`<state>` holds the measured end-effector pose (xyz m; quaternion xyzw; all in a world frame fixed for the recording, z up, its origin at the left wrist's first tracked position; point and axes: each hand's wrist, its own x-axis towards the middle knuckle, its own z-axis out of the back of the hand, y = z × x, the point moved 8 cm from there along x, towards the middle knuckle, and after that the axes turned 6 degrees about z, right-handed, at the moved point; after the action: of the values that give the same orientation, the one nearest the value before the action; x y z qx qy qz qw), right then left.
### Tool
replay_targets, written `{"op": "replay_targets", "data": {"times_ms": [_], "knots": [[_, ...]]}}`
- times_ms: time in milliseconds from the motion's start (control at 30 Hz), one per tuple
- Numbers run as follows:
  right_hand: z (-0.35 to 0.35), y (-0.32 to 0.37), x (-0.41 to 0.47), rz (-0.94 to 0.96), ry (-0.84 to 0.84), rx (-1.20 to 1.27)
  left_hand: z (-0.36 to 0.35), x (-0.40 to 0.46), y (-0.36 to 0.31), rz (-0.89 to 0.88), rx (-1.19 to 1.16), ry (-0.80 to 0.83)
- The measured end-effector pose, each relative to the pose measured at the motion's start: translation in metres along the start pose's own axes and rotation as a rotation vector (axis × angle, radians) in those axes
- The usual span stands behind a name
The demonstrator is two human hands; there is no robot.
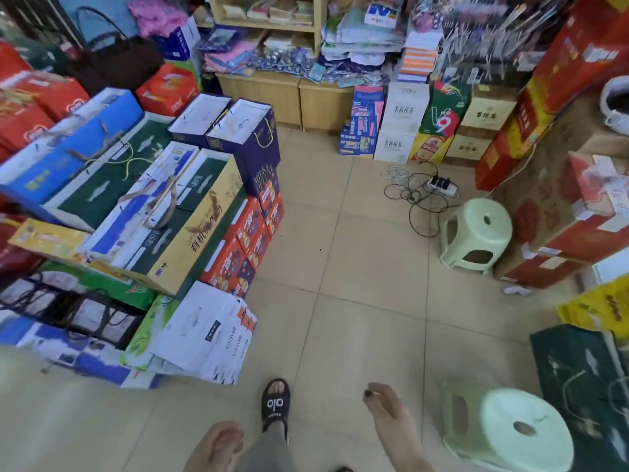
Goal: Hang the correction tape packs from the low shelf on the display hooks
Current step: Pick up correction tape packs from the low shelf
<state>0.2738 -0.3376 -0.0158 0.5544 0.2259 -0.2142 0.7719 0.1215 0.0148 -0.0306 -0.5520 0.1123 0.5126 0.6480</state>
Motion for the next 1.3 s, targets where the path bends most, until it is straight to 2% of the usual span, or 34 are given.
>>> {"op": "replay_targets", "data": {"times_ms": [167, 467, 567, 733, 900, 1033, 1300], "knots": [[-0.031, 0.080, 0.046, 0.053, 0.029, -0.004, -0.040, 0.036, -0.116, -0.024, -0.130, 0.135], [-0.086, 0.180, 0.129, 0.043, -0.027, 0.014, -0.045, 0.138, -0.320, -0.228, 0.033, 0.280], [-0.091, 0.205, 0.154, 0.025, -0.051, 0.031, -0.050, 0.167, -0.372, -0.276, 0.082, 0.285], [-0.089, 0.255, 0.209, 0.039, -0.072, 0.073, -0.077, 0.195, -0.440, -0.274, 0.101, 0.304], [-0.087, 0.326, 0.298, 0.075, -0.011, 0.102, -0.111, 0.241, -0.487, -0.279, 0.153, 0.257], [-0.086, 0.401, 0.375, 0.150, 0.038, 0.074, -0.137, 0.261, -0.524, -0.210, 0.060, 0.206], [-0.096, 0.552, 0.506, 0.269, 0.119, 0.103, -0.181, 0.319, -0.635, -0.202, -0.049, 0.163]]}}
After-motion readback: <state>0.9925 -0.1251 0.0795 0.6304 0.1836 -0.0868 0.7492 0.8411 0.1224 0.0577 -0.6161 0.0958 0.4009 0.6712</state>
